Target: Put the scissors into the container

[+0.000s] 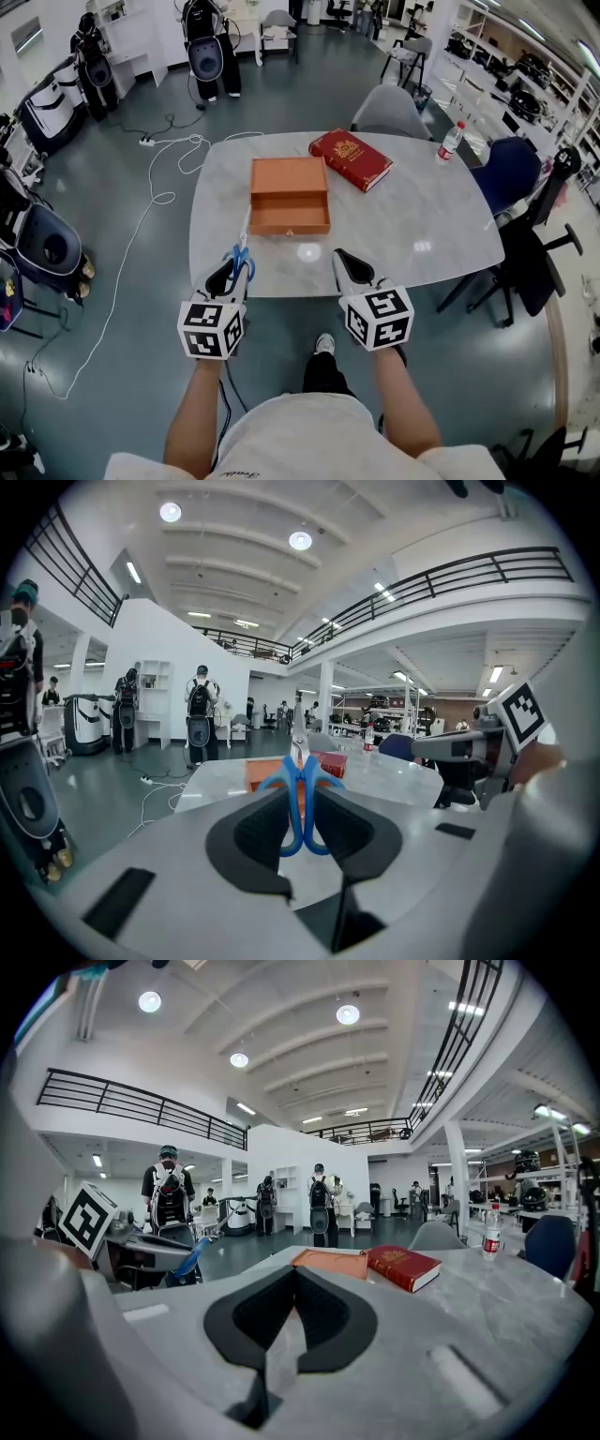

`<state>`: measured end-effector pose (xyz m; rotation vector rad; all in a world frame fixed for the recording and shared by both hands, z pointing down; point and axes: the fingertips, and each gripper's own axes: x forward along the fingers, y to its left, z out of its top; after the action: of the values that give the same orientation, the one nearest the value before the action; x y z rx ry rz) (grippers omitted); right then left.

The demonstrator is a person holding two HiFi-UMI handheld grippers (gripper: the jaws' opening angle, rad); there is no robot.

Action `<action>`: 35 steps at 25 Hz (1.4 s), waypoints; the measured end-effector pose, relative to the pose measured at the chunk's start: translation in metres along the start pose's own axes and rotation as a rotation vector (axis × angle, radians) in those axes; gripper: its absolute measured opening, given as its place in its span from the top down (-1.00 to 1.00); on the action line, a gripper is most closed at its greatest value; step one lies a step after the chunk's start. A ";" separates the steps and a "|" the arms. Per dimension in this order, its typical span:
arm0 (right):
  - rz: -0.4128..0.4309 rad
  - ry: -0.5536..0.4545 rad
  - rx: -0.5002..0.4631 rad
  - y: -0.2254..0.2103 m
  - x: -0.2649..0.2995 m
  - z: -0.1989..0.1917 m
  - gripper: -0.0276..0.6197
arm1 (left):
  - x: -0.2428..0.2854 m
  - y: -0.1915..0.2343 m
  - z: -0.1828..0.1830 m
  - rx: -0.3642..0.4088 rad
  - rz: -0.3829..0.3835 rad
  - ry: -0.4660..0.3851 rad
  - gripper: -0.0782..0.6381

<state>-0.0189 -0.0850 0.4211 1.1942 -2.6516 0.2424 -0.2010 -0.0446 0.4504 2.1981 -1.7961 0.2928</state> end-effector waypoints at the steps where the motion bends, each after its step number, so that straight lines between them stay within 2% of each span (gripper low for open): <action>1: 0.004 0.001 0.002 -0.006 0.006 0.000 0.90 | 0.008 0.001 0.001 0.003 0.002 0.004 0.55; 14: 0.092 0.030 -0.003 -0.088 0.087 0.025 0.90 | 0.104 0.001 0.027 0.017 0.054 0.057 0.55; 20: 0.142 0.033 -0.004 -0.117 0.116 0.033 0.90 | 0.141 -0.005 0.028 0.043 0.062 0.094 0.55; 26: 0.178 0.037 0.000 -0.147 0.138 0.035 0.90 | 0.175 -0.017 0.021 0.141 0.027 0.165 0.55; 30: 0.201 0.045 0.002 -0.156 0.148 0.033 0.90 | 0.189 -0.019 0.016 0.238 -0.004 0.230 0.55; 35: 0.220 0.053 0.006 -0.158 0.156 0.029 0.90 | 0.199 -0.015 0.005 0.303 -0.027 0.303 0.55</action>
<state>-0.0041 -0.3075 0.4446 0.8834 -2.7363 0.3142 -0.1461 -0.2267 0.5110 2.2190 -1.6405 0.8926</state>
